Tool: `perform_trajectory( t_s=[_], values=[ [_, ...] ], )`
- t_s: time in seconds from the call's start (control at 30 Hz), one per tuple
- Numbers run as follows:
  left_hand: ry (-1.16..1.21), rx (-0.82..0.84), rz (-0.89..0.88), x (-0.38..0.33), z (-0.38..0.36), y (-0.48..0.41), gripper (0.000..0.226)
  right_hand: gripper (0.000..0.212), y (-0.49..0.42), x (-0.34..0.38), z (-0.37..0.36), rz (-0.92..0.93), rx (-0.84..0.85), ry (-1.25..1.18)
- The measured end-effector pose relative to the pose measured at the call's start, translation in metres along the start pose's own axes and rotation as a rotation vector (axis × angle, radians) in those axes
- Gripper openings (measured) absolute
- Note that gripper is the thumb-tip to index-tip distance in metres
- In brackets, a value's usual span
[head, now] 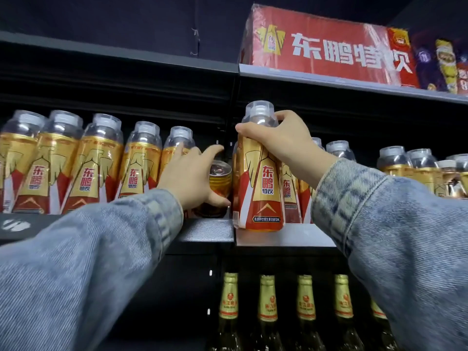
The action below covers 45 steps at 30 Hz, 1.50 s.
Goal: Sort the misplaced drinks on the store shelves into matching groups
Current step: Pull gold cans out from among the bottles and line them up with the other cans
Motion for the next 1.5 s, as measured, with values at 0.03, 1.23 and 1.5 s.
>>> perform_trajectory(
  t_s=[0.03,1.23,1.5],
  values=[
    [0.134,-0.049,0.047,0.003,0.004,0.005,0.112,0.066,-0.002,0.000,0.000,-0.006,-0.008,-0.002],
    [1.373,0.357,0.398,0.062,0.005,0.059,0.103,0.071,-0.016,0.008,-0.092,0.160,0.095,0.815],
    [1.356,0.285,0.377,0.060,0.007,0.062,0.111,0.065,-0.010,0.005,-0.097,0.168,0.134,0.834]
  ],
)
Point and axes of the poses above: each hand's wrist, its own y-axis away from the middle knuckle, its own z-axis out of the back of the hand, x = y × z, the point moved 5 cm from there along -y, towards the middle knuckle, and after that the axes turned 15 degrees about z, right-handed, at the moved point
